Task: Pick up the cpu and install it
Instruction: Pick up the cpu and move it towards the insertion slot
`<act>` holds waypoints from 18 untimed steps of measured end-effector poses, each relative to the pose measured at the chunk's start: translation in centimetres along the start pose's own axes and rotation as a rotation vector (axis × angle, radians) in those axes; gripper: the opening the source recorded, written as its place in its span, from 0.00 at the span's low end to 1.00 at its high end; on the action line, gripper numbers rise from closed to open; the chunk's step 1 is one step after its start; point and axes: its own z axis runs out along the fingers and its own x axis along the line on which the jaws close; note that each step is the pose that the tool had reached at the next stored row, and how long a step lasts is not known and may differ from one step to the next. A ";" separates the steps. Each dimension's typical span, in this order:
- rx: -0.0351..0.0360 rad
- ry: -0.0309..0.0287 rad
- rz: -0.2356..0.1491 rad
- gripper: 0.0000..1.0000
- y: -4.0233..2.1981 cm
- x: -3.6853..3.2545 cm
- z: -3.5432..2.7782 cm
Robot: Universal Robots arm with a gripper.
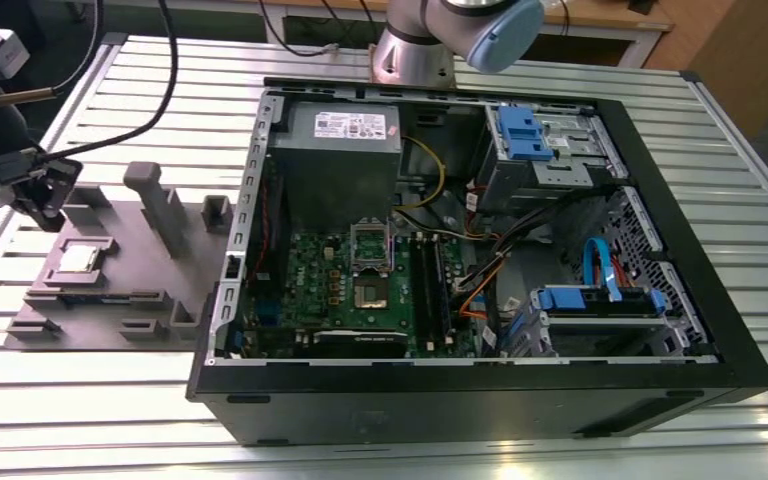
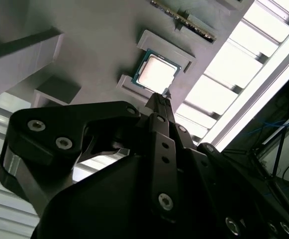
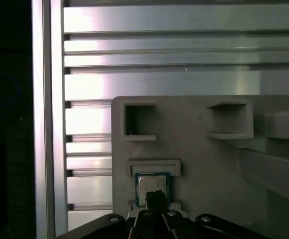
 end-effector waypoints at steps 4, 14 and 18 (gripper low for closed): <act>-0.0001 -0.0001 -0.001 0.10 -0.39 -0.07 0.34; 0.0000 0.0001 -0.001 0.10 -0.49 -0.35 1.70; 0.0000 0.0001 -0.001 0.10 -0.49 -0.57 2.17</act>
